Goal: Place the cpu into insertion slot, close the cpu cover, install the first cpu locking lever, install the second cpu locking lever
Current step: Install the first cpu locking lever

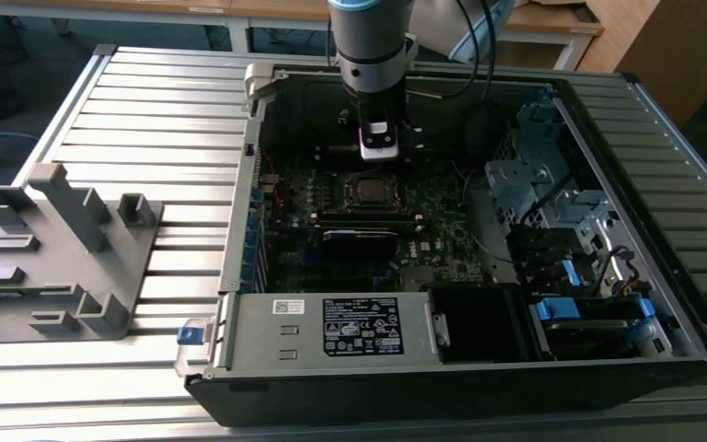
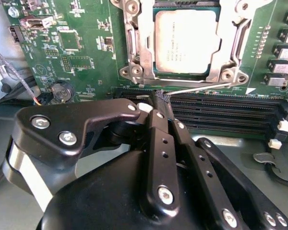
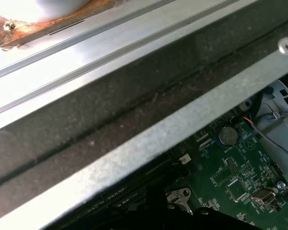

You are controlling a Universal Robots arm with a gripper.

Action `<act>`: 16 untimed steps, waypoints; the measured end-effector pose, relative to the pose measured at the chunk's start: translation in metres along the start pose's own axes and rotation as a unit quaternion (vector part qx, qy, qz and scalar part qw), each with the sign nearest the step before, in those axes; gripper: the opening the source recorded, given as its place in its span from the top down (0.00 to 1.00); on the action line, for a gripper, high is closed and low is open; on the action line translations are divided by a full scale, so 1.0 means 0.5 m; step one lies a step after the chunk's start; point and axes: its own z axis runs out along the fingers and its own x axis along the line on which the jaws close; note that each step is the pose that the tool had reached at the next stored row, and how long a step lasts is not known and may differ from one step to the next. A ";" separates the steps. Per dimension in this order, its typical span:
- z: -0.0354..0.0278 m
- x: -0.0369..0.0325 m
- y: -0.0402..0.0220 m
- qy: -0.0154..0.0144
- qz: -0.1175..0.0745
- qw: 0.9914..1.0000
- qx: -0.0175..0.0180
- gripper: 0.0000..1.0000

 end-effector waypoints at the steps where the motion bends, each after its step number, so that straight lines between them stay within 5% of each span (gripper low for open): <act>1: 0.000 0.000 0.001 0.000 0.000 1.000 0.000 0.90; 11: 0.002 0.002 0.004 0.000 0.000 1.000 0.000 0.90; 16: 0.010 0.003 0.002 -0.004 -0.002 1.000 0.007 0.90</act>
